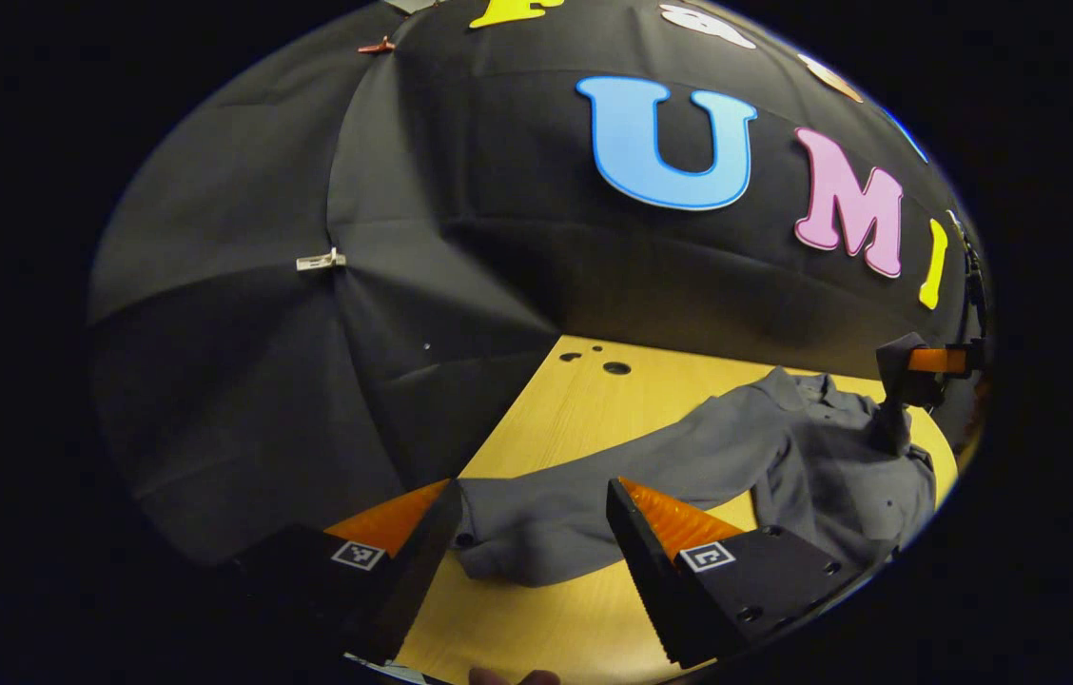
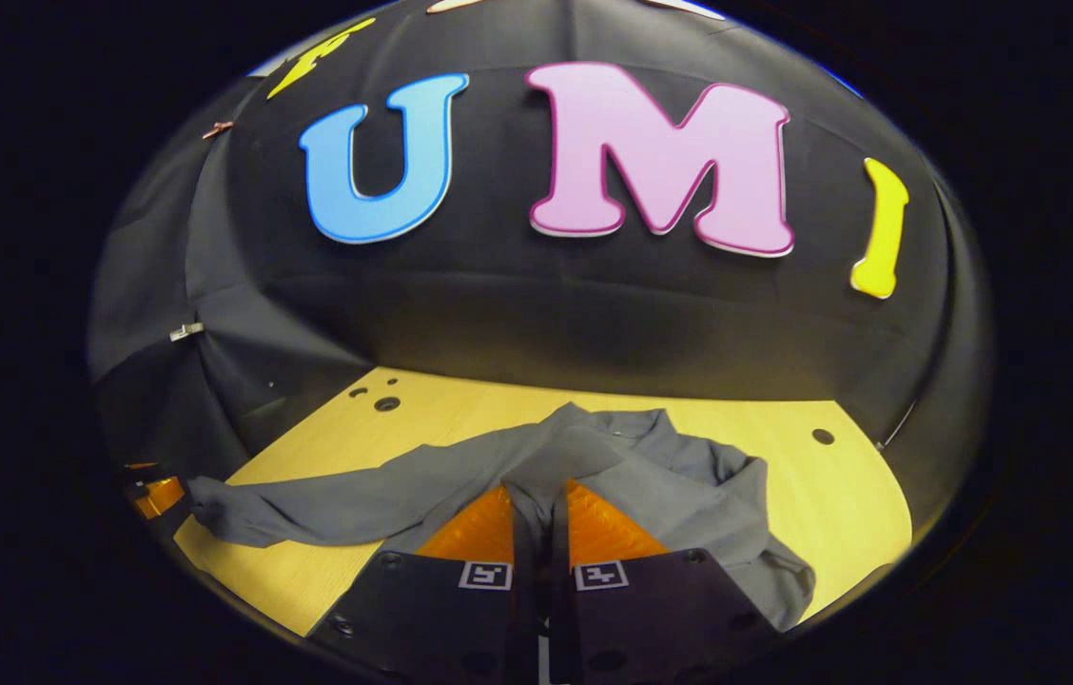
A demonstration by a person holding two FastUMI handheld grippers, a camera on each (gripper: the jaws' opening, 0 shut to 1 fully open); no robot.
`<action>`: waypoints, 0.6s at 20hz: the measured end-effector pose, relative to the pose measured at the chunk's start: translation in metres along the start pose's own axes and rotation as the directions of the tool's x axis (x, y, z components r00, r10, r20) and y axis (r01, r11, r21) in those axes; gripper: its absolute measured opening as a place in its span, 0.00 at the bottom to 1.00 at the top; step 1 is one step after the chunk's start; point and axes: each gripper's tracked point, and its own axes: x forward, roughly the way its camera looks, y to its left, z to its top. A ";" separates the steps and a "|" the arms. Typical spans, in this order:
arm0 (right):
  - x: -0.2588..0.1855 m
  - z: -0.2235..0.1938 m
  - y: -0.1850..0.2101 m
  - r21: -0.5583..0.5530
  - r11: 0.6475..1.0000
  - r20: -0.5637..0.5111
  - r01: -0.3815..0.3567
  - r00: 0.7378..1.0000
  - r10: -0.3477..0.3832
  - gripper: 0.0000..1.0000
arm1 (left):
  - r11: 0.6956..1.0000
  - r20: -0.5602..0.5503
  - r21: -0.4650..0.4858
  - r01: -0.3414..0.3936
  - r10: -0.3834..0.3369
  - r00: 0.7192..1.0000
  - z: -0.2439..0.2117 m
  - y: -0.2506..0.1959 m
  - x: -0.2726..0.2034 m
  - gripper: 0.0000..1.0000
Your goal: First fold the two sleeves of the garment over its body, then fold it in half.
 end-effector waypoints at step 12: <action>0.058 -0.103 0.056 -0.048 0.996 -0.251 -0.077 0.966 0.062 0.14 | 0.997 -0.113 -0.012 -0.080 0.078 0.991 -0.053 0.036 0.048 0.96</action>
